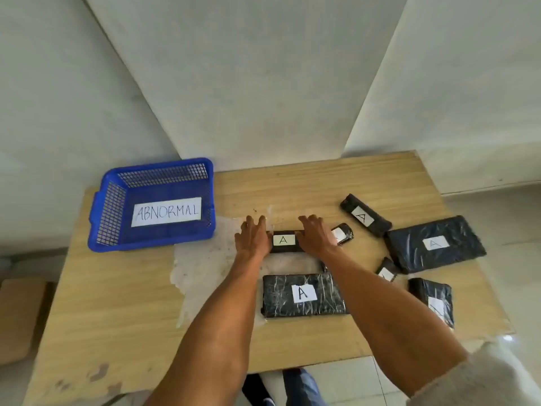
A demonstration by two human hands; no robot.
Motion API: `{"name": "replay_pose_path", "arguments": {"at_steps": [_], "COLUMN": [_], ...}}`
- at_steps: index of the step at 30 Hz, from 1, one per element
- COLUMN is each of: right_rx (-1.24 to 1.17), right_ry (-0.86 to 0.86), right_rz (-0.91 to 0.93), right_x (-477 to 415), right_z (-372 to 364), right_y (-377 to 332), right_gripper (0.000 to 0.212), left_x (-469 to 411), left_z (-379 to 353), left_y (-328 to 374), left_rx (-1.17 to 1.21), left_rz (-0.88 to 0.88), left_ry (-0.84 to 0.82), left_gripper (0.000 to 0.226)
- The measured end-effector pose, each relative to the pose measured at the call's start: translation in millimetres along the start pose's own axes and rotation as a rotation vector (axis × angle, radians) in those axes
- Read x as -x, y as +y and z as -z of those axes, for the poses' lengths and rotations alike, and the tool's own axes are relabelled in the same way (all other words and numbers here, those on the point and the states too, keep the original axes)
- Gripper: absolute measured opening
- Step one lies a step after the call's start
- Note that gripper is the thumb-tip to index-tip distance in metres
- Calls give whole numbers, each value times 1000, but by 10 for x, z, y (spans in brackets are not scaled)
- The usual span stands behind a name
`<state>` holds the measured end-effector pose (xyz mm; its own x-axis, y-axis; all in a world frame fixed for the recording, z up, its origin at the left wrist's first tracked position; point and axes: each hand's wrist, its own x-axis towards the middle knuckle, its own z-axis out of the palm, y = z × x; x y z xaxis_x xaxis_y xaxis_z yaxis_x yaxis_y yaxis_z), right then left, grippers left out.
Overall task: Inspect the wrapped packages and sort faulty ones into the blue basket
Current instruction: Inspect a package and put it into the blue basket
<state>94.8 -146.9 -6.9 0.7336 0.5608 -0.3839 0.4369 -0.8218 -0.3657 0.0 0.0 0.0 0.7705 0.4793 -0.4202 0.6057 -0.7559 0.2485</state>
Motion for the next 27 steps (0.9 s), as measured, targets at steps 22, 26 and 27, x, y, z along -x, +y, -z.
{"name": "replay_pose_path", "arguments": {"at_steps": [22, 26, 27], "right_rx": [-564, -670, -690], "right_ry": [226, 263, 274], "right_rz": [-392, -436, -438], "right_x": [-311, -254, -260], "right_z": [-403, -118, -34], "right_y": [-14, -209, -264], "right_gripper": [38, 40, 41], "left_x": [-239, -142, -125], "left_z": [-285, 96, 215], "left_y": [-110, -124, -118], "left_rx": [810, 901, 917], "left_rz": [388, 350, 330], "left_ry": [62, 62, 71], "left_gripper": [45, 63, 65]}}
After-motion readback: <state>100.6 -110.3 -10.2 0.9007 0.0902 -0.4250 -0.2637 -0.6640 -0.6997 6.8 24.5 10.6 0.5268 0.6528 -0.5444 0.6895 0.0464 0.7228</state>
